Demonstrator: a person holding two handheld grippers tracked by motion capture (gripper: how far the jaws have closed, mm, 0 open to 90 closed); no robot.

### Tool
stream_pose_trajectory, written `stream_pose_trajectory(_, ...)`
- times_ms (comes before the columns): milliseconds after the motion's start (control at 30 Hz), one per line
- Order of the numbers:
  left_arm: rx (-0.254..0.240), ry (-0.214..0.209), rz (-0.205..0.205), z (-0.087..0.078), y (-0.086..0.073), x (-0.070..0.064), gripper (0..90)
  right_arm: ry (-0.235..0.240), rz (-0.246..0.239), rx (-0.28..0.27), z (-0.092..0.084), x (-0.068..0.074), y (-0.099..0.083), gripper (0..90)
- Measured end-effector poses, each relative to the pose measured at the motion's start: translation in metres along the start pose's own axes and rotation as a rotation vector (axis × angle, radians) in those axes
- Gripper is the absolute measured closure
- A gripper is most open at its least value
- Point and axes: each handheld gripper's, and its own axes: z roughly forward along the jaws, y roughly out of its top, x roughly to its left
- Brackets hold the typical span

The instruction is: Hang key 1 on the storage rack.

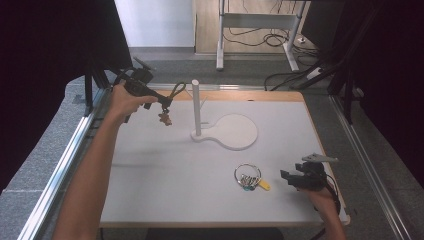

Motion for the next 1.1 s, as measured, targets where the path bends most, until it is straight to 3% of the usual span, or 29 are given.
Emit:
stream_pose_trajectory(600,0.033,-0.006,0.001,0.014,0.008,0.003,67.0,-0.005,-0.002,0.003,0.001,-0.001,0.000,28.5)
stream_pose_trajectory(1100,0.077,-0.002,0.040,0.034,0.009,-0.006,67.0,-0.014,-0.009,0.000,0.002,-0.001,-0.001,28.7)
